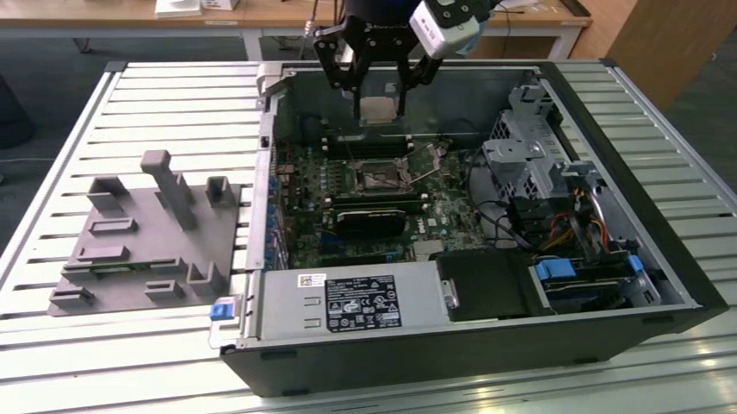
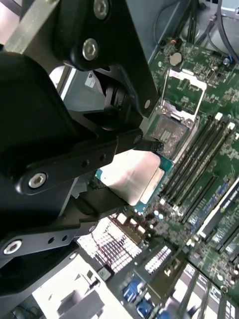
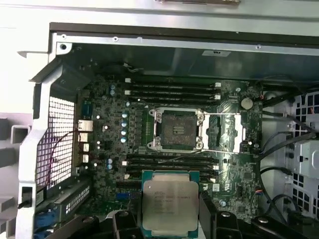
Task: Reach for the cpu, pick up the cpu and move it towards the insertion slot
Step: 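Pick up the cpu and move it towards the insertion slot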
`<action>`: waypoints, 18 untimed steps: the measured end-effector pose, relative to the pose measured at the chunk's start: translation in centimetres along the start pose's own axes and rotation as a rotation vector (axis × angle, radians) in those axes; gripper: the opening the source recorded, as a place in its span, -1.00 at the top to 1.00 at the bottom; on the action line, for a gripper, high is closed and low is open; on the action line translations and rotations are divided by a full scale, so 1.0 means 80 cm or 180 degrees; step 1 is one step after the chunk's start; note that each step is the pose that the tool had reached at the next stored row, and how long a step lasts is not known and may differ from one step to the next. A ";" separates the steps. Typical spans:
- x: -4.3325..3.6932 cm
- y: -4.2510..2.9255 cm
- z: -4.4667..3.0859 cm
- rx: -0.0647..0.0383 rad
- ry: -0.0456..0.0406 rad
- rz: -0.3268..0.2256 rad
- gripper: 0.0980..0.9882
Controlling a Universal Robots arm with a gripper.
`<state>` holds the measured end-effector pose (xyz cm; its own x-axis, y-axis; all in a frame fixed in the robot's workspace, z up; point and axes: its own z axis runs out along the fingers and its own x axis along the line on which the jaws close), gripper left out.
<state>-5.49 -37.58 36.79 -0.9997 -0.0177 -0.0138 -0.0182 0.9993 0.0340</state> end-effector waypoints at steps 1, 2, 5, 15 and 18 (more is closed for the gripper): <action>-0.001 0.0020 0.0003 0.0000 0.0000 0.0000 0.00; -0.003 0.0037 0.0006 0.0000 0.0000 0.0000 0.00; -0.006 0.0079 0.0016 0.0000 0.0000 0.0000 0.00; -0.020 0.0194 0.0039 0.0000 0.0000 0.0000 0.00; -0.020 0.0227 0.0043 0.0000 0.0000 0.0001 0.00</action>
<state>-3.89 -35.72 36.53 -0.9998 -0.0175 -0.0139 -0.0180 0.9993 0.0340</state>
